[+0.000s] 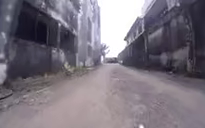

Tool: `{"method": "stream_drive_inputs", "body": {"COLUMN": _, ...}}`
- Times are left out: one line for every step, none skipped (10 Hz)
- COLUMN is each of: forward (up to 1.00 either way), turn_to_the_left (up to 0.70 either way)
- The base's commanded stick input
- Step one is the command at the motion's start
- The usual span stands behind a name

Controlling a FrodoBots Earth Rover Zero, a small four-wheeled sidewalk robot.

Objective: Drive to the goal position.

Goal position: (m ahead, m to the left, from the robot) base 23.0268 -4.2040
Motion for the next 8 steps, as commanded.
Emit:
{"method": "stream_drive_inputs", "body": {"forward": 0.50, "turn_to_the_left": 0.00}}
{"method": "stream_drive_inputs", "body": {"forward": 0.50, "turn_to_the_left": 0.00}}
{"method": "stream_drive_inputs", "body": {"forward": 0.50, "turn_to_the_left": 0.00}}
{"method": "stream_drive_inputs", "body": {"forward": 0.50, "turn_to_the_left": 0.00}}
{"method": "stream_drive_inputs", "body": {"forward": 0.50, "turn_to_the_left": 0.00}}
{"method": "stream_drive_inputs", "body": {"forward": 0.50, "turn_to_the_left": 0.00}}
{"method": "stream_drive_inputs", "body": {"forward": 0.50, "turn_to_the_left": 0.00}}
{"method": "stream_drive_inputs", "body": {"forward": 0.50, "turn_to_the_left": 0.00}}
